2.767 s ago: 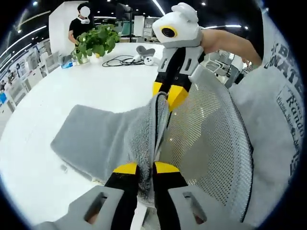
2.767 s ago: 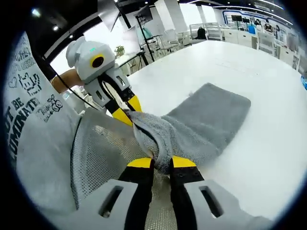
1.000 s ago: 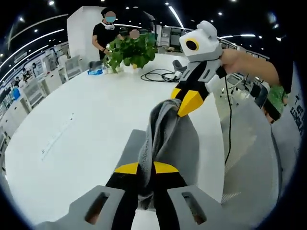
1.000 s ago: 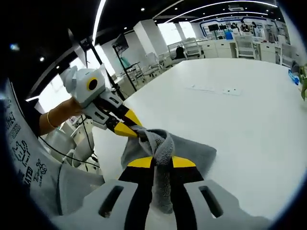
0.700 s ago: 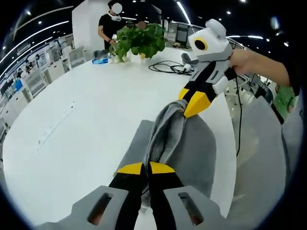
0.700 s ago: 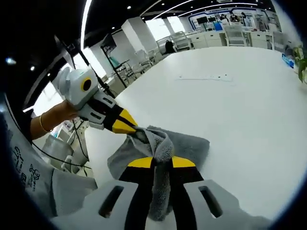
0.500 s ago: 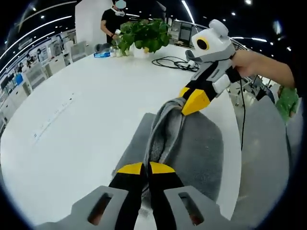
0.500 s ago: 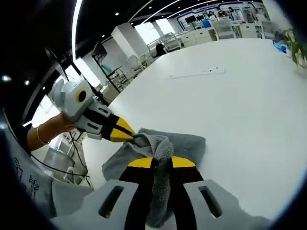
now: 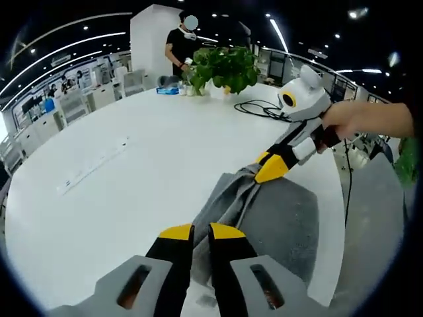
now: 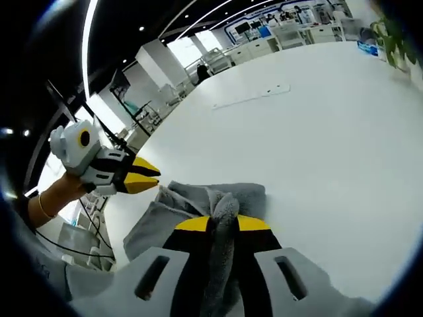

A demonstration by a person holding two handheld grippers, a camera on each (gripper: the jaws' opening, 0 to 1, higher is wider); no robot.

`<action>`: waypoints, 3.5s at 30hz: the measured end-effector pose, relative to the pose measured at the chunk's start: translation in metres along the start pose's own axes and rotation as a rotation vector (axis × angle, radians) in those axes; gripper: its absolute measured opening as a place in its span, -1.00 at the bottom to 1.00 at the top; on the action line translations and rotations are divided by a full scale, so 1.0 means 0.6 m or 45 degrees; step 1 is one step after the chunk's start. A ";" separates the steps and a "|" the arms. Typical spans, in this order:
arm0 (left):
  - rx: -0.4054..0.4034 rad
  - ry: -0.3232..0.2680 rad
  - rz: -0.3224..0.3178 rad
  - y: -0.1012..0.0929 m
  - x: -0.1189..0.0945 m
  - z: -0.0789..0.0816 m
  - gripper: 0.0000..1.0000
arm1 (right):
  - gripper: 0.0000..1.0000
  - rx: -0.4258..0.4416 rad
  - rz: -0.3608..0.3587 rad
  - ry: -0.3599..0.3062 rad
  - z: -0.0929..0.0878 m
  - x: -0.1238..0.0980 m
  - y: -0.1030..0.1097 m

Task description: Fold the towel on the table until its edges align and the towel forms a compact rectangular stack.

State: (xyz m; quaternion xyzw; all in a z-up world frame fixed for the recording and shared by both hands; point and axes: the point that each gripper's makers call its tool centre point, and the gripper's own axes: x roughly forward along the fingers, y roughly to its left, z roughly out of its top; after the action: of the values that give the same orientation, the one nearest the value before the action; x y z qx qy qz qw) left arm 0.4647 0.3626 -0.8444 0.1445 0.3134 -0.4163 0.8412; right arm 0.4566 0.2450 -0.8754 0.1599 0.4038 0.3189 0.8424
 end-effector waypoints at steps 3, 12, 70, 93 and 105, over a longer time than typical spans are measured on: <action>-0.034 0.011 0.011 -0.003 -0.003 -0.017 -0.69 | -0.71 0.046 -0.005 -0.029 0.000 0.004 -0.005; -0.224 -0.015 0.083 0.010 -0.017 -0.049 -0.49 | -0.60 0.069 -0.034 -0.152 0.027 0.006 -0.014; -0.391 -0.044 0.032 0.052 0.077 -0.072 -0.68 | -0.82 -0.101 -0.167 -0.248 0.019 0.043 -0.068; -0.337 -0.107 0.043 0.082 0.098 -0.051 -0.69 | -0.83 -0.173 -0.246 -0.297 0.048 0.059 -0.086; -0.336 -0.105 0.056 0.081 0.098 -0.050 -0.70 | -0.82 -0.183 -0.277 -0.320 0.049 0.057 -0.088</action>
State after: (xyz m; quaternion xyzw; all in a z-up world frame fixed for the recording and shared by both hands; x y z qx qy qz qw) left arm 0.5176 0.3717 -0.9062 0.0222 0.3273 -0.3583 0.8741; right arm 0.5173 0.2280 -0.9048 0.0932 0.2865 0.2313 0.9251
